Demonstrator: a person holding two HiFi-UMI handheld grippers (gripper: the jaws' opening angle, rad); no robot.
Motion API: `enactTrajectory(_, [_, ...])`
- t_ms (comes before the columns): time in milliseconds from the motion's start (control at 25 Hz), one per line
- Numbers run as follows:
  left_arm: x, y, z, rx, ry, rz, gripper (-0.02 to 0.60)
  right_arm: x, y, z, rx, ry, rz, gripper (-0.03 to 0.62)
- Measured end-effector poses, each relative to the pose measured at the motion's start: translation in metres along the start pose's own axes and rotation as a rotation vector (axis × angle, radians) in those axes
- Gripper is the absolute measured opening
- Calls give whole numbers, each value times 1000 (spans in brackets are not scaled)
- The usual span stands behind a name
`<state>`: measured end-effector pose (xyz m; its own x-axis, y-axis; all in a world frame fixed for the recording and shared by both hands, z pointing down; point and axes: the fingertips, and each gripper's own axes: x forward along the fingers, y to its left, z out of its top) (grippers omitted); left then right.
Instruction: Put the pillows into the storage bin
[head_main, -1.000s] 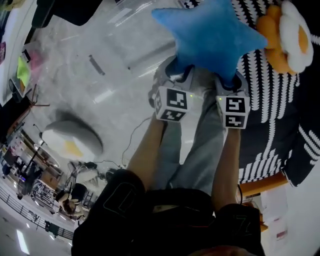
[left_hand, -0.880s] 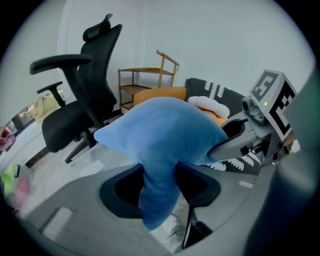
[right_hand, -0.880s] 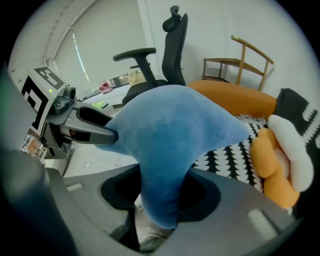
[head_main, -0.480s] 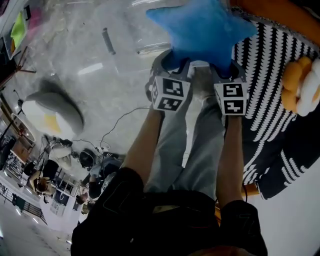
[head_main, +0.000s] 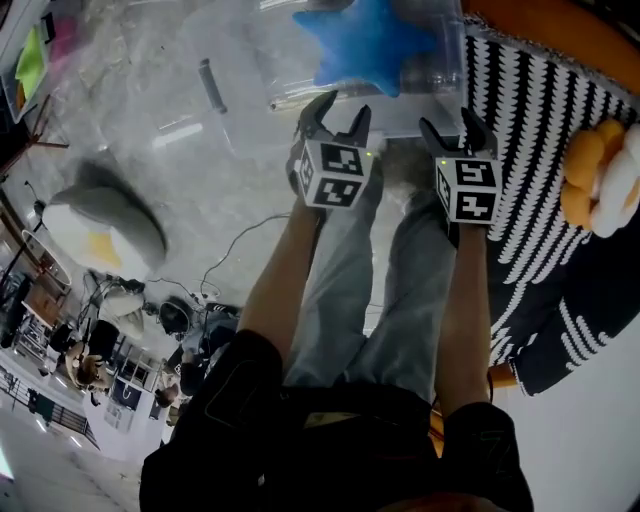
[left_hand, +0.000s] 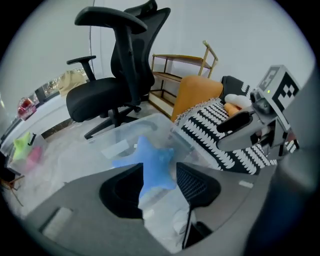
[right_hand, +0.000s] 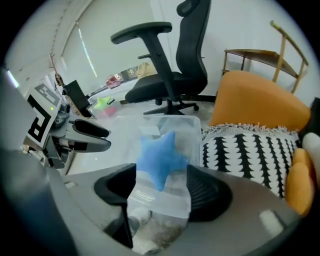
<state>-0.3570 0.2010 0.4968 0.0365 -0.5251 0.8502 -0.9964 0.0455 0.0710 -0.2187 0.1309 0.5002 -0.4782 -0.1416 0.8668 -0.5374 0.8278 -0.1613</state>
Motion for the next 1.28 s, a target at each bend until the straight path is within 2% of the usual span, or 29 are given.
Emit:
enactTrajectory(120, [1,-24,26,-14,-43,-39,162,-23,-24,-9,102,-37,-17,298])
enactTrajectory(160, [2,-33,36,-12,-61,-48,136,-32,-33,-12,140,-57,-28,263])
enactTrajectory(240, [5,-52,58,10,-93,-64,59,-51,-55,-21,216,-104,-75,130])
enactTrajectory(280, [6,-63,67,27,-103,-73,25,-61,-65,-27,246,-124,-100,94])
enactTrajectory(520, [19,-143,111,133,-104,-155,11,-117,-127,-57,363,-208,-217,3])
enactTrajectory(720, [30,-241,141,223,-117,-251,11,-168,-187,-103,470,-250,-302,3])
enactTrajectory(920, [35,-333,181,234,-141,-345,11,-223,-251,-141,585,-318,-422,3])
enactTrajectory(1120, [35,-413,216,328,-174,-405,11,-280,-305,-173,664,-362,-561,3])
enactTrajectory(1280, [47,-456,238,365,-176,-405,11,-305,-348,-198,691,-367,-613,3])
